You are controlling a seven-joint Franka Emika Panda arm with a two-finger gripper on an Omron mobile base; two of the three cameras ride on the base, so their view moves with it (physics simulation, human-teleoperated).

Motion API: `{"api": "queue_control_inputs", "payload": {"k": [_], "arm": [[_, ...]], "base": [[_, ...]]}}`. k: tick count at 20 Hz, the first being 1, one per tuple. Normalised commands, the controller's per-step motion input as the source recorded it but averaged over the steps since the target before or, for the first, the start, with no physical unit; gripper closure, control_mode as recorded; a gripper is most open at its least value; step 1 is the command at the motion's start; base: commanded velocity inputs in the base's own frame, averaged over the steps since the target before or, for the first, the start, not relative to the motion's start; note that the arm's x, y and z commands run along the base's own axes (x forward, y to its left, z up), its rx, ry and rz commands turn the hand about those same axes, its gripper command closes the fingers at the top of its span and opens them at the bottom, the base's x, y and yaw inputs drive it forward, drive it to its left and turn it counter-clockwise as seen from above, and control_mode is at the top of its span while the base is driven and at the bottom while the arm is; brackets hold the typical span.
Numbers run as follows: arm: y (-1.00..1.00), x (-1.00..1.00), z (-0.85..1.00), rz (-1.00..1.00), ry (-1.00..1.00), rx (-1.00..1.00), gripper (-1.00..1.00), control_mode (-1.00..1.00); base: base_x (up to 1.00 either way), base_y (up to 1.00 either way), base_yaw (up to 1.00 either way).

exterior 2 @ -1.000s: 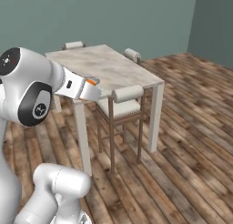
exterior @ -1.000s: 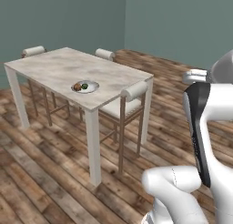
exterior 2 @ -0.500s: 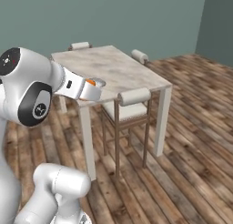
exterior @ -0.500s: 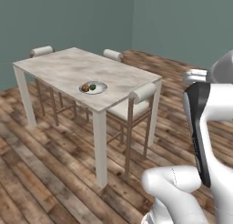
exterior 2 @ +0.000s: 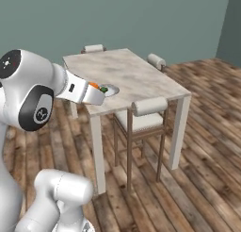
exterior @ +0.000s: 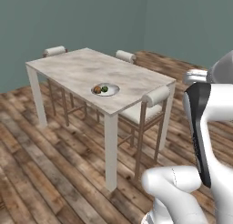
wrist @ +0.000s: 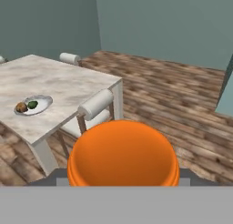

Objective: Pick the avocado and bread from the counter and place them on the plate. Then pick the jam from the cabinet and place it next to the plate. Lastly close the cabinet door.

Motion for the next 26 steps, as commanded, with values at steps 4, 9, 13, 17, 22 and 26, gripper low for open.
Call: {"api": "queue_control_inputs", "payload": {"k": [4,9,13,17,22,26], "arm": [[0.0,0.0,0.0,0.0,0.0,0.0,1.0,1.0],[0.0,0.0,0.0,0.0,0.0,0.0,1.0,1.0],[0.0,0.0,0.0,0.0,0.0,0.0,1.0,1.0],[0.0,0.0,0.0,0.0,0.0,0.0,1.0,1.0],[0.0,0.0,0.0,0.0,0.0,0.0,1.0,1.0],[0.0,0.0,0.0,0.0,0.0,0.0,1.0,1.0]], "base": [[0.51,-0.03,0.18],[0.5,-0.07,0.17],[0.51,-0.11,0.18],[0.51,-0.16,0.19],[0.48,-0.19,0.2],[0.43,-0.27,0.23]]}}
